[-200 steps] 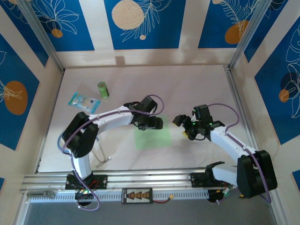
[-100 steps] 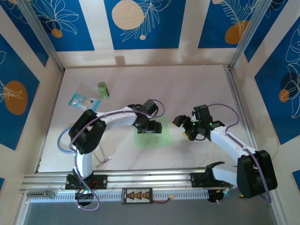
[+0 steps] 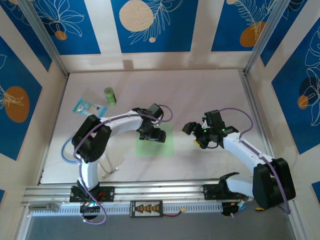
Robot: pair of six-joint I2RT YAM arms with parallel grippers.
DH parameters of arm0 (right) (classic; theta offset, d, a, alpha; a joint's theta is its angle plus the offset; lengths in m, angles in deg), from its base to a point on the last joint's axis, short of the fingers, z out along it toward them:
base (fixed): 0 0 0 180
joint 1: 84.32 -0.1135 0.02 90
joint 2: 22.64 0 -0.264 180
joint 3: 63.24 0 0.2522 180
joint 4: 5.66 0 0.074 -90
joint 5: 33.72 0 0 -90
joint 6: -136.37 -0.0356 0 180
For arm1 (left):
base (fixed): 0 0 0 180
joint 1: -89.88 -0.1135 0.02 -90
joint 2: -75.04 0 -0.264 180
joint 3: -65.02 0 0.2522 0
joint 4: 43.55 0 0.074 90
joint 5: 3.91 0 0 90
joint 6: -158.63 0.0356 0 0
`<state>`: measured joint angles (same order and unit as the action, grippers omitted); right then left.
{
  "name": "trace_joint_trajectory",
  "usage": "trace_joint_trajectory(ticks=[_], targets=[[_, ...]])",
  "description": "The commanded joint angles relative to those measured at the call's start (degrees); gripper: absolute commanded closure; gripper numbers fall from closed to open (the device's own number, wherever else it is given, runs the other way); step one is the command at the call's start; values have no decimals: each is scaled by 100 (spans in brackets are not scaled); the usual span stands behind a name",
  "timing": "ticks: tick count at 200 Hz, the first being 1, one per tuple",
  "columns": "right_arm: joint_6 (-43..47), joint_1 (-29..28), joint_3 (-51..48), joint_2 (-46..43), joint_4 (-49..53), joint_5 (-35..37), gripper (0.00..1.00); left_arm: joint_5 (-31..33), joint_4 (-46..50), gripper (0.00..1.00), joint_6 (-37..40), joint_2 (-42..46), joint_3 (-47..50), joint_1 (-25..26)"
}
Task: Fold a paper plane with a square sheet of paper (pick it up from the middle)
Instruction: Move a square sheet of paper to the center of the table.
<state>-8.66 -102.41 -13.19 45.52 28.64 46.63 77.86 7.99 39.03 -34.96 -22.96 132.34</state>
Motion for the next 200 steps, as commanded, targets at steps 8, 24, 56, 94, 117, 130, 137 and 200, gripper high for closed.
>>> trace_joint_trajectory(ticks=[8,24,56,94,117,130,137,200], targets=[[253,-188,321,156,152,-52,13,623,504,24,-257,274,-304,-55],[338,-308,441,255,204,9,12,822,472,24,-681,286,-347,-24],[575,-504,681,438,452,129,11,1069,495,24,-1064,189,-401,-8],[713,-522,661,487,548,165,11,908,791,17,-936,-157,-788,15],[740,-506,627,492,528,139,10,911,811,14,-933,-256,-888,65],[739,-495,632,497,528,121,11,951,934,13,-900,-348,-1001,100],[744,-486,631,501,531,112,10,1040,1026,13,-887,-414,-1085,125],[738,-329,578,514,540,23,10,1096,1223,13,-870,-681,-1279,175]])
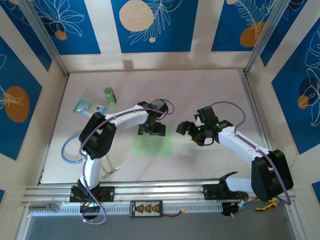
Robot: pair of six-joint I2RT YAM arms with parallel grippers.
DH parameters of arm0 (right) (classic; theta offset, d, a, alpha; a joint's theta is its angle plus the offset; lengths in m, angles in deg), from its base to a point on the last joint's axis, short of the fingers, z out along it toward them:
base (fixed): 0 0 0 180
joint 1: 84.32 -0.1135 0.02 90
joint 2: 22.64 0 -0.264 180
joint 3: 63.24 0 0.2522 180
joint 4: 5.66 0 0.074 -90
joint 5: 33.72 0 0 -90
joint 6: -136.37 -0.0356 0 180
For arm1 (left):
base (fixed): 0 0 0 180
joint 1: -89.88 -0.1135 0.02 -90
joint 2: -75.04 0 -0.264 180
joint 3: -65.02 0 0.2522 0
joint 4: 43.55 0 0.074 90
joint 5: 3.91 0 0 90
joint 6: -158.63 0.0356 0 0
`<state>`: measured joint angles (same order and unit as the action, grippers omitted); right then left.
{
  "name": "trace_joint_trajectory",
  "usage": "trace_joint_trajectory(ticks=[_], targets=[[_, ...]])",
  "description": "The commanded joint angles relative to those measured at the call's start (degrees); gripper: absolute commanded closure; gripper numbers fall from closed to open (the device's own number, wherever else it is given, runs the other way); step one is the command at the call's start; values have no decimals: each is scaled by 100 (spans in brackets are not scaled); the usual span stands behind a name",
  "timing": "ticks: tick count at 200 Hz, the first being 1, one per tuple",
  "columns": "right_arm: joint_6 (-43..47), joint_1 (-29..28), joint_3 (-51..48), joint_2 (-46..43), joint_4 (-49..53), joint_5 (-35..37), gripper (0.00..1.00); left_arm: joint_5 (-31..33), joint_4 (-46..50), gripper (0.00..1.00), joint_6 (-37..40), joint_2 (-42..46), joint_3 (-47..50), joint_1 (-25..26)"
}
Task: Fold a paper plane with a square sheet of paper (pick it up from the middle)
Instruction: Move a square sheet of paper to the center of the table, then first fold the square sheet of paper in half at the center of the table.
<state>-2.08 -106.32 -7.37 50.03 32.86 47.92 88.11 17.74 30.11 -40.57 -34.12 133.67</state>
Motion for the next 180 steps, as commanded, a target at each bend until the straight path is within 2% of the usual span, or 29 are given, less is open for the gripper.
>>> trace_joint_trajectory(ticks=[1,180], targets=[[81,59,-2,64,118,-105,10,66,248,13,17,-124,-162,51],[-75,275,-181,11,38,-313,10,84,231,12,-82,-524,-60,110]])
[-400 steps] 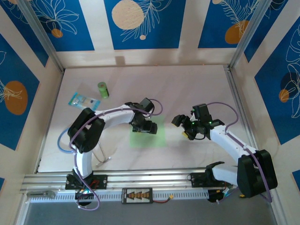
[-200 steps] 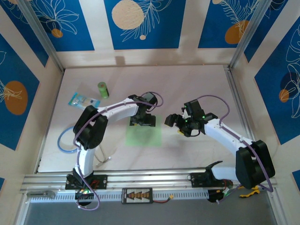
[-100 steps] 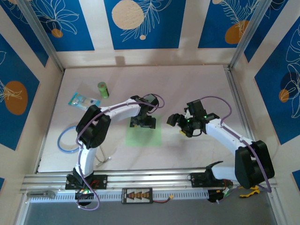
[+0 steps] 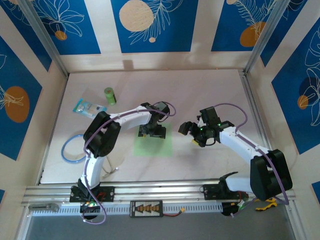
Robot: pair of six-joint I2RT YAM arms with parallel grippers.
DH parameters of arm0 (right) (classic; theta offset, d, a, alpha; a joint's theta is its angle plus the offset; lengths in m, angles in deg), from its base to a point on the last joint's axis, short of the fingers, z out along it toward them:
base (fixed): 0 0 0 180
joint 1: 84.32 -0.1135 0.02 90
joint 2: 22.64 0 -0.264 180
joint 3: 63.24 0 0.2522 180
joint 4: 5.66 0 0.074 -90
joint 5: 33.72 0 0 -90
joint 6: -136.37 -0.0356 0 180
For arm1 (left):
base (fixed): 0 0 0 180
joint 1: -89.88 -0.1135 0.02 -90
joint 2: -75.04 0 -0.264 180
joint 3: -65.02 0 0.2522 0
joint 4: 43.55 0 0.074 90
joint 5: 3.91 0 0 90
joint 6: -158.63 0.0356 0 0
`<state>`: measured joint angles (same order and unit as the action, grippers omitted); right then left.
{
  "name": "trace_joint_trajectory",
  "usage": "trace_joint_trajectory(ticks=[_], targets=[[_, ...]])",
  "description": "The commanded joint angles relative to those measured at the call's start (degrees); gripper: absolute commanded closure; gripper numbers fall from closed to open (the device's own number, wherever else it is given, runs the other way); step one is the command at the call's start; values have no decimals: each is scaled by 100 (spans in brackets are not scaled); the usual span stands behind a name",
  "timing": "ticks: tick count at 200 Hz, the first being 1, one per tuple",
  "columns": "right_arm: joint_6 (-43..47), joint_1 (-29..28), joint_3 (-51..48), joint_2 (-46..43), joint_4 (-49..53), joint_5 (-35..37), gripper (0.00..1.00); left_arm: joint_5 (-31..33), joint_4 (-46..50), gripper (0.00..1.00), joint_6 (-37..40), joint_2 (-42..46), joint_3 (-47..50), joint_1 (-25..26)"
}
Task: Fold a paper plane with a square sheet of paper (pick it up from the middle)
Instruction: First fold the square sheet of paper in half at the center of the table.
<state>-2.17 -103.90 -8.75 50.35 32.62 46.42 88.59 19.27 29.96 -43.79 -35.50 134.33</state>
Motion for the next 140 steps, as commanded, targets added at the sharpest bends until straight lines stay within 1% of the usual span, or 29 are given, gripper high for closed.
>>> trace_joint_trajectory(ticks=[1,45,97,140], targets=[[-67,28,-45,-22,62,-163,10,33,74,12,-68,-211,83,41],[-88,39,-74,-118,123,-103,10,101,8,12,-109,-288,230,38],[-148,54,-105,-200,133,-79,10,14,-124,13,-123,-300,344,41],[-193,55,-110,-209,123,-59,10,-65,-167,15,-96,-247,358,51]])
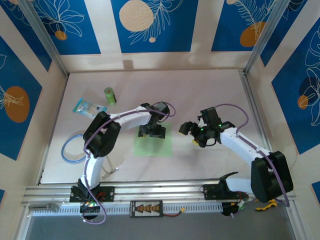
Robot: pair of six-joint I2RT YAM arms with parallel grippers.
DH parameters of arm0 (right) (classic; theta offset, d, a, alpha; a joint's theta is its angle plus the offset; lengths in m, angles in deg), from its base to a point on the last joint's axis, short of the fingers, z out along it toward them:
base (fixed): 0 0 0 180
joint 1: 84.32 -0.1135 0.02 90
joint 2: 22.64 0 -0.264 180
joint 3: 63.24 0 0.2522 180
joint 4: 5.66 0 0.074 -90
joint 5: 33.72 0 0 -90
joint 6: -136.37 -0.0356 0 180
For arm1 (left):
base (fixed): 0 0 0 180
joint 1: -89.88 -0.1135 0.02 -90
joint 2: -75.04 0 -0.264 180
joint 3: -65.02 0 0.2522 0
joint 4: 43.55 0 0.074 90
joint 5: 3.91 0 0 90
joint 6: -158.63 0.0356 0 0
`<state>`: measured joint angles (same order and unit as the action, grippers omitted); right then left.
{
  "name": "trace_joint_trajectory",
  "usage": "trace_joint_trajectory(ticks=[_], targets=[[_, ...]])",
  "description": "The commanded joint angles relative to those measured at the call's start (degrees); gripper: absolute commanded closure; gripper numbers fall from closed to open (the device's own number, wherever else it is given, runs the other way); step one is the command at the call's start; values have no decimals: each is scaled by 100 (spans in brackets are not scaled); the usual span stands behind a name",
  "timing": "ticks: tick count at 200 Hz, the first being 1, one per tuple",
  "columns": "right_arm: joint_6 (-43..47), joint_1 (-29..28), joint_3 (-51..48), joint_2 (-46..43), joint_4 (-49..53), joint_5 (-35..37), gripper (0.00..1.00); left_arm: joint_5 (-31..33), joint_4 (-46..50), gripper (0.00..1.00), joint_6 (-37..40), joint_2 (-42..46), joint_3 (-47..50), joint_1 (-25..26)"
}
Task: Fold a paper plane with a square sheet of paper (pick it up from the middle)
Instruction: First fold the square sheet of paper in half at the center of the table.
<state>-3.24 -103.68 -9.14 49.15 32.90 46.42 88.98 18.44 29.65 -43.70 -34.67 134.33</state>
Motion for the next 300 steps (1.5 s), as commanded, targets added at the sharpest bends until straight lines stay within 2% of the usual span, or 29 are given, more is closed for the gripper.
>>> trace_joint_trajectory(ticks=[1,101,113,157,176,215,300], targets=[[-90,35,-75,-87,95,-59,10,-104,-85,15,-66,-255,272,53],[-145,45,-85,-81,87,-13,10,33,-194,22,70,42,310,47],[-155,46,-84,-77,93,3,10,53,-247,28,106,91,350,51],[-185,55,-79,-78,99,20,10,262,-288,32,45,231,424,47],[-203,51,-72,-77,124,38,10,374,-313,43,17,314,455,50],[-237,50,-74,-77,146,59,10,387,-399,46,5,414,498,52],[-293,47,-67,-106,156,89,10,361,-797,62,54,898,786,44]])
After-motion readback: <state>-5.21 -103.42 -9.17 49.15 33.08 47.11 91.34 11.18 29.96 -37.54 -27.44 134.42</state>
